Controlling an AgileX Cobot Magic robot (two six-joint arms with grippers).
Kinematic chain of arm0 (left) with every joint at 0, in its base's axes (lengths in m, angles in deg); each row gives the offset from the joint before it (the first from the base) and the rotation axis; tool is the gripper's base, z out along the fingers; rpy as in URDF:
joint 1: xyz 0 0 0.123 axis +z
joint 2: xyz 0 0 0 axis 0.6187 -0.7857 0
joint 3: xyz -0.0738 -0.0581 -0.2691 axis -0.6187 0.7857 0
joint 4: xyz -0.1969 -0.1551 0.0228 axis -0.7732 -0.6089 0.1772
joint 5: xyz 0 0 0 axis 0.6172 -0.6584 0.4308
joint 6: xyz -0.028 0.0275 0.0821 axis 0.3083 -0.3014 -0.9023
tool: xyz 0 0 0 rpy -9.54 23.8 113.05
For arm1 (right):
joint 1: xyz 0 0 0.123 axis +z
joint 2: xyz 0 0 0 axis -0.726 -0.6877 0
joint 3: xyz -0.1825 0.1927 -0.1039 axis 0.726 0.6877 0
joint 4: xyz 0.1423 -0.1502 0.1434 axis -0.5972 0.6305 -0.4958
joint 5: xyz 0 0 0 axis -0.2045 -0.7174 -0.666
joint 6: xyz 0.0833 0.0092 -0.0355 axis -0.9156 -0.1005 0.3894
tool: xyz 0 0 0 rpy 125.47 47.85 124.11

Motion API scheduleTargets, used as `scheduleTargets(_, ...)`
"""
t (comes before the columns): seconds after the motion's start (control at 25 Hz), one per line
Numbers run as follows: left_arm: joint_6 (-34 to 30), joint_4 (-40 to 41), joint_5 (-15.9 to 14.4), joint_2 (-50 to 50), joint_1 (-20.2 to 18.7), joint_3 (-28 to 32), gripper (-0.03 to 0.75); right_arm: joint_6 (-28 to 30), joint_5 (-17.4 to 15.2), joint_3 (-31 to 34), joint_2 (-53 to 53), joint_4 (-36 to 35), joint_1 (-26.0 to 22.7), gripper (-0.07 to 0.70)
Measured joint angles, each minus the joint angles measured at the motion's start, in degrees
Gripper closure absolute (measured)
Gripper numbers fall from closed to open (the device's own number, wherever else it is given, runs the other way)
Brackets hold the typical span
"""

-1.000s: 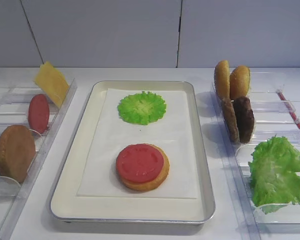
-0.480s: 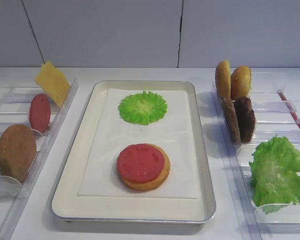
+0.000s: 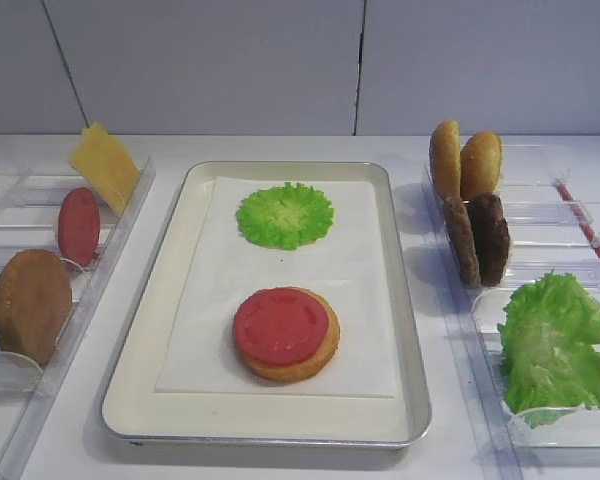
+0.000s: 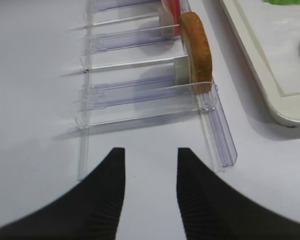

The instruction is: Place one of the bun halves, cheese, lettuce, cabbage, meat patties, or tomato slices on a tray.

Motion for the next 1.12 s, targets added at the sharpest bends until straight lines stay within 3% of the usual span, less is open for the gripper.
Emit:
scheduleTargets(0.32, 0.04, 0.0, 0.0, 0.0, 4.09, 0.0, 0.481, 0.0, 0.0, 0.0, 0.0, 0.0, 0.0, 0.251)
scheduleTargets(1.12, 0.04, 0.0, 0.0, 0.0, 4.34, 0.0, 0.482, 0.0, 0.0, 0.0, 0.0, 0.0, 0.0, 0.251)
